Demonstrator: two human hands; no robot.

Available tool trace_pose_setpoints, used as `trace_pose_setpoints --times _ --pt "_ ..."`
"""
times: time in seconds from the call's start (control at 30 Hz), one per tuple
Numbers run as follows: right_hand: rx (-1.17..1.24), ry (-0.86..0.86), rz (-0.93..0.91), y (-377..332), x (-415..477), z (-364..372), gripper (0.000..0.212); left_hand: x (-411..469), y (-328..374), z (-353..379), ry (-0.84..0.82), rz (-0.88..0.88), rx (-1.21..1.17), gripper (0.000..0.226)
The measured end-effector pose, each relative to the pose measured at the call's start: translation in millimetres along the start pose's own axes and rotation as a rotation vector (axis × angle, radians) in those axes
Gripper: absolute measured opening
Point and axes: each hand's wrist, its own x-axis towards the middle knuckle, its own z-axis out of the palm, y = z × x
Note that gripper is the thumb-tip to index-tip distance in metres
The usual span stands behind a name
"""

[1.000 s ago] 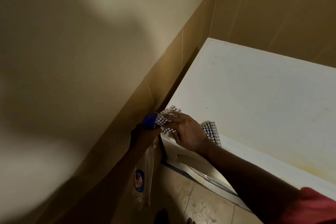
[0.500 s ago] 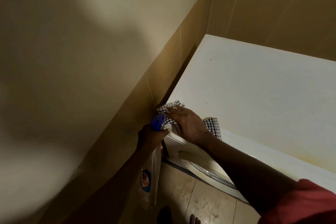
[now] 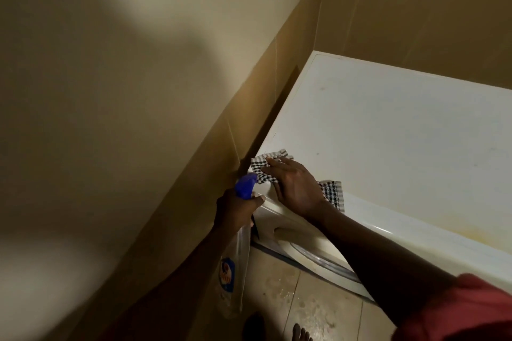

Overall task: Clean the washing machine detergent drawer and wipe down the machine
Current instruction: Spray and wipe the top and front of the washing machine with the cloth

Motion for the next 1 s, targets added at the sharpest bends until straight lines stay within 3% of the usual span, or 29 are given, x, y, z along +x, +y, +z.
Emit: trace_pose_setpoints --times 0.27,0.47,0.7,0.87,1.0 --pt "-0.001 0.036 0.040 13.2 -51.1 -19.8 0.042 16.2 0.1 -6.2 -0.083 -0.047 -0.055 0.024" --pt "-0.007 0.143 0.004 -20.2 -19.7 -11.6 0.040 16.2 -1.7 -10.6 -0.062 -0.015 -0.089 0.017" --pt "0.060 0.071 0.022 -16.5 -10.6 -15.4 0.034 15.5 -3.6 -9.2 -0.095 -0.013 -0.096 0.027" --pt "0.327 0.281 0.464 13.8 -39.1 -56.9 0.035 10.2 5.2 9.2 -0.170 0.009 -0.024 0.036" --pt "0.342 0.319 0.465 30.1 -58.3 -84.8 0.035 -5.7 17.4 34.4 -0.193 0.052 0.030 0.043"
